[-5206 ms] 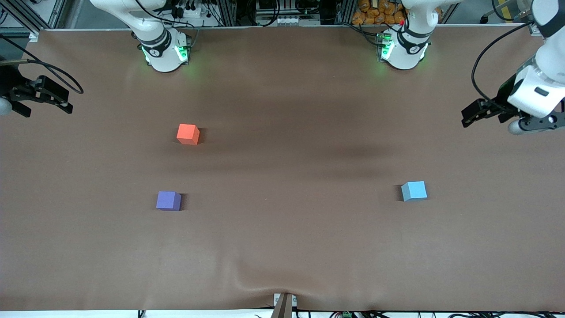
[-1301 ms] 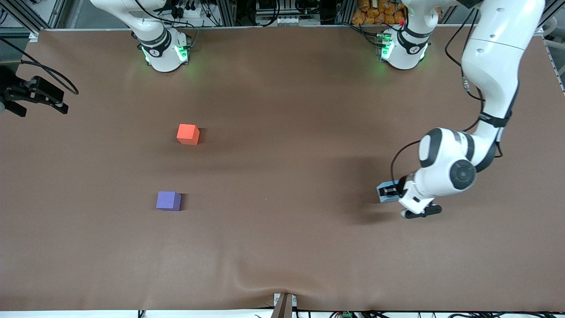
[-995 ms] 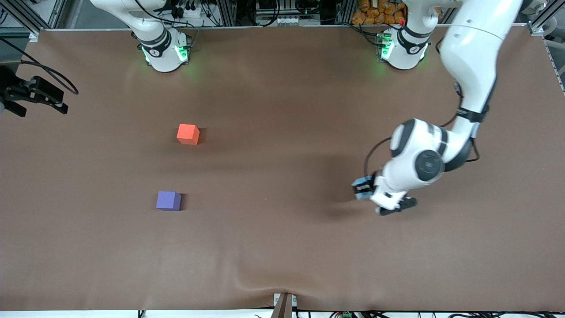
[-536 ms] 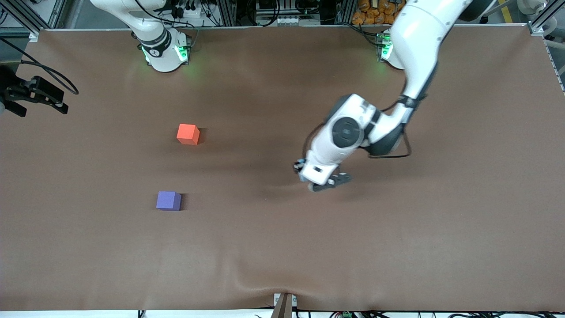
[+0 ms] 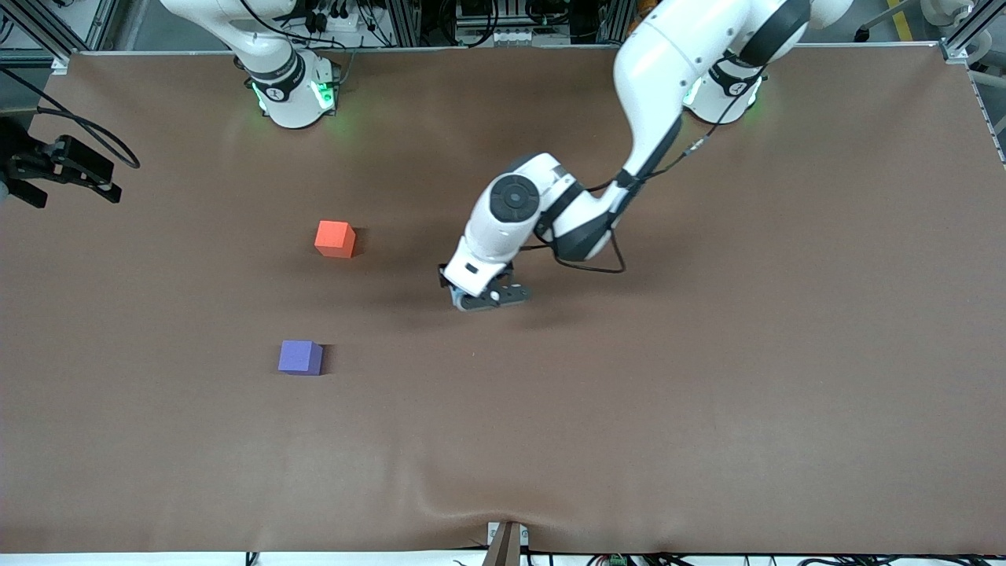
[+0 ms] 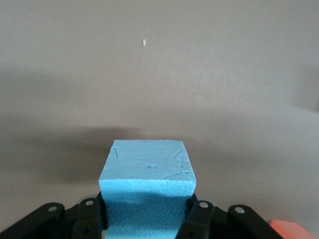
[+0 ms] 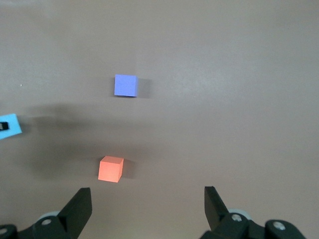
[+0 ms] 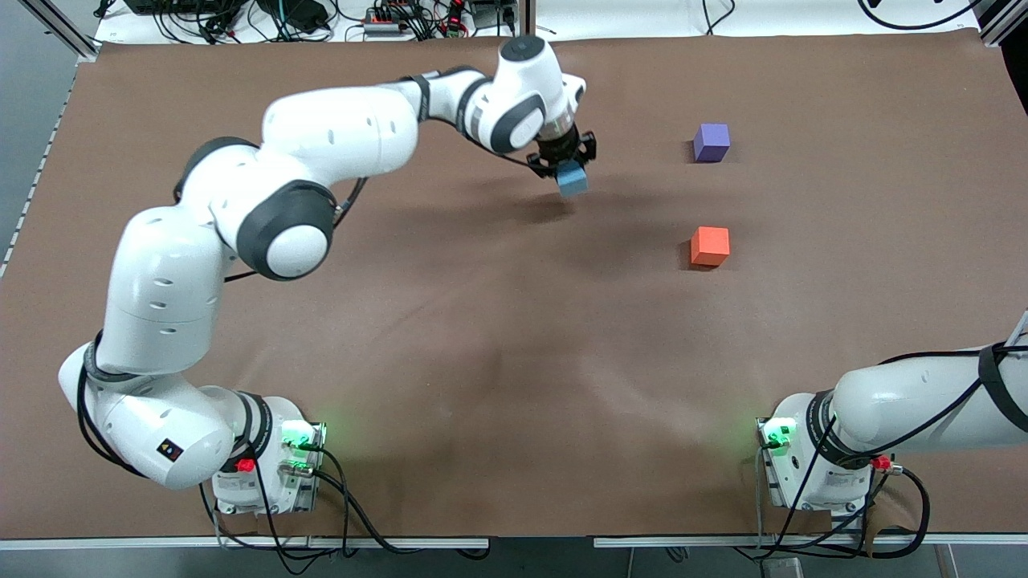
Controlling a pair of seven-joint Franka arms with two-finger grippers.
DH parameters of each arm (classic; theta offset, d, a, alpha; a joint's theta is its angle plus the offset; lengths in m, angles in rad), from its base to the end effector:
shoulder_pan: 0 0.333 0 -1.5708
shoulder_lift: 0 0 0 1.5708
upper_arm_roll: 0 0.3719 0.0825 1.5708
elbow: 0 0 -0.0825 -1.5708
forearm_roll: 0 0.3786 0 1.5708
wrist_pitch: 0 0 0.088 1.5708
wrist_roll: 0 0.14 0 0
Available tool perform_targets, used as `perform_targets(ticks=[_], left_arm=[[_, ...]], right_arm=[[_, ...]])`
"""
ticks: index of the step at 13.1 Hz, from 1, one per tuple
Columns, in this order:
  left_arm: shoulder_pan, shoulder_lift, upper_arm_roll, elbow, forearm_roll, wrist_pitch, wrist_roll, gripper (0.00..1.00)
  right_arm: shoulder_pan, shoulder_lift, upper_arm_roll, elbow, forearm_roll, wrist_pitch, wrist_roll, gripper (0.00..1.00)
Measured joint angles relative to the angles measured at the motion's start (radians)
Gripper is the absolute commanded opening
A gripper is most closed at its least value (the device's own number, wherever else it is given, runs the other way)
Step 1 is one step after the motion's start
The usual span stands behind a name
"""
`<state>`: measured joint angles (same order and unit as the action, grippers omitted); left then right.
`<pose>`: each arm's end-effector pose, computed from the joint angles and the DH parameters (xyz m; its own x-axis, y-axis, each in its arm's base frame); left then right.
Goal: Place blue block between orange and purple blocks
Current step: 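Carry the blue block with the left gripper toward the table middle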
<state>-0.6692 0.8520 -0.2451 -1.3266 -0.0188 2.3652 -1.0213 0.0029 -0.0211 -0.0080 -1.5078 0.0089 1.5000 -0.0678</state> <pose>0.5318 -0.6056 0.2596 0.9757 0.2083 -0.0673 0.2188 -0.9379 0.2691 0.5348 -0.0015 0.6818 0.9979 0.0633 0.0139 0.0634 -0.9980 -0.0081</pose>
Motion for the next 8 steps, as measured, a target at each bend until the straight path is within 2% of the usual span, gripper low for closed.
perform_targets(ticks=[2,3,4,8], left_arm=[[-0.006,0.036,0.01,0.002,0.0,0.017,0.022,0.03],[-0.006,0.051,0.011,0.003,0.0,0.027,0.03,0.67],[-0.008,0.06,0.011,0.005,0.0,0.037,0.033,1.0],[-0.008,0.044,0.011,0.044,0.0,0.046,0.032,1.0]], right_arm=[[0.0,0.0,0.0,0.0,0.0,0.0,0.0,1.0],[0.0,0.0,0.0,0.0,0.0,0.0,0.0,1.0],[0.0,0.0,0.0,0.0,0.0,0.0,0.0,1.0],[0.0,0.0,0.0,0.0,0.0,0.0,0.0,1.0]])
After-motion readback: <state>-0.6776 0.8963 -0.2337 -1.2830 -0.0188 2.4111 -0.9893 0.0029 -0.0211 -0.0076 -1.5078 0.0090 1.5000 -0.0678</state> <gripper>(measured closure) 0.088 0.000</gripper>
